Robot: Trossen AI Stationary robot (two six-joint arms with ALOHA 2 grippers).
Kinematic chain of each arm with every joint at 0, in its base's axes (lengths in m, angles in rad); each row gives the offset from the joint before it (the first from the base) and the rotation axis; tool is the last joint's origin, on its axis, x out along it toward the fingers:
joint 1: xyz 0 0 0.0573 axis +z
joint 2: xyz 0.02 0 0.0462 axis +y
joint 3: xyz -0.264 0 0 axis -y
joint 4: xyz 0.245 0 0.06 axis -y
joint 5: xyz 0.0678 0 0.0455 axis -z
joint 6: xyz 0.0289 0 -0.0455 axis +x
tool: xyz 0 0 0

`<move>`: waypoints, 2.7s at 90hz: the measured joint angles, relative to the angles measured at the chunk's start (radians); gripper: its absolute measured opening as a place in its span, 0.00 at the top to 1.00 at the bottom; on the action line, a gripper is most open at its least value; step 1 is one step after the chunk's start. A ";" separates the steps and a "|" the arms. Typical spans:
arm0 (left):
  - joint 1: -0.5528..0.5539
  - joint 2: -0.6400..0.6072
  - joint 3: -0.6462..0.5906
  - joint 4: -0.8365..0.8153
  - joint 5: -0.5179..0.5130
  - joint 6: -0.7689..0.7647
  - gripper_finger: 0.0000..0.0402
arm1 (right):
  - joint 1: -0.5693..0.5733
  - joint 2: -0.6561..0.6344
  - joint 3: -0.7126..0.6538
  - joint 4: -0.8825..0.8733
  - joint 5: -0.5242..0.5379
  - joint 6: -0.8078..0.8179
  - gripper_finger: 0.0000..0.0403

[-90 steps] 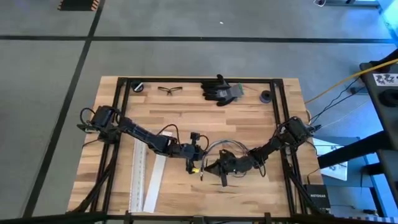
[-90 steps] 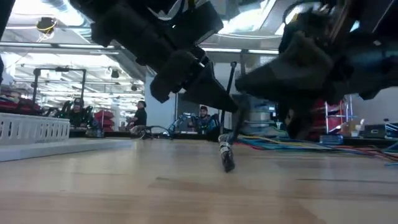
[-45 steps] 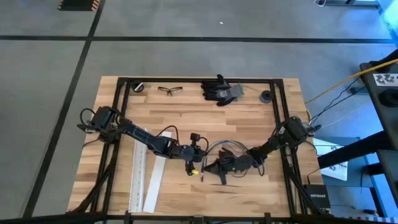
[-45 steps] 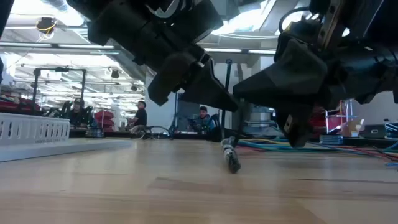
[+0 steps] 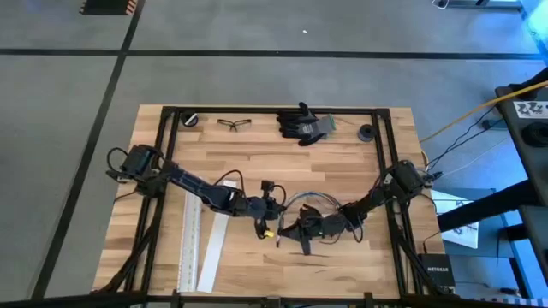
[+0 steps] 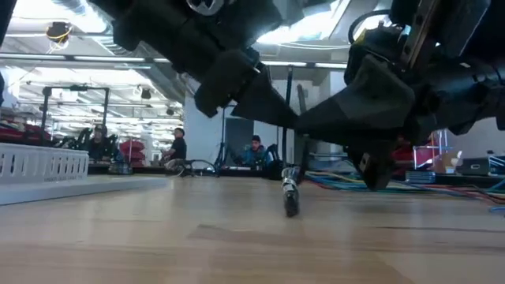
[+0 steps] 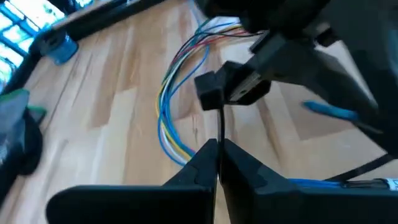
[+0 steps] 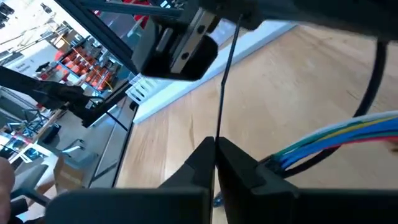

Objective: Ziptie cables
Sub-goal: Wrap the black zip tie around the cable wires to form a loop

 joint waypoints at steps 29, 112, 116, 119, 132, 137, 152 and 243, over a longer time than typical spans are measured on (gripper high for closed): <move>0.009 0.000 0.000 -0.011 0.007 -0.049 0.86 | 0.000 0.000 0.000 -0.010 0.001 -0.001 1.00; -0.047 0.000 0.000 0.013 -0.031 0.220 1.00 | -0.046 0.000 0.034 -0.004 -0.114 0.157 1.00; -0.043 0.000 0.000 0.011 -0.031 0.221 1.00 | -0.050 0.000 0.044 -0.003 -0.125 0.155 1.00; -0.041 0.000 0.000 0.006 -0.032 0.225 1.00 | -0.054 0.000 0.048 0.000 -0.136 0.153 1.00; -0.039 0.000 0.000 0.004 -0.033 0.255 1.00 | -0.066 0.000 0.049 -0.002 -0.153 0.156 1.00; -0.041 0.000 0.000 0.006 -0.033 0.263 1.00 | -0.066 0.000 0.049 -0.001 -0.155 0.157 1.00; -0.046 0.000 0.000 -0.009 -0.032 0.265 1.00 | -0.065 0.000 0.049 -0.001 -0.156 0.157 1.00; -0.118 0.000 0.000 -0.013 -0.133 0.388 1.00 | -0.104 0.000 0.047 0.082 -0.110 0.243 1.00</move>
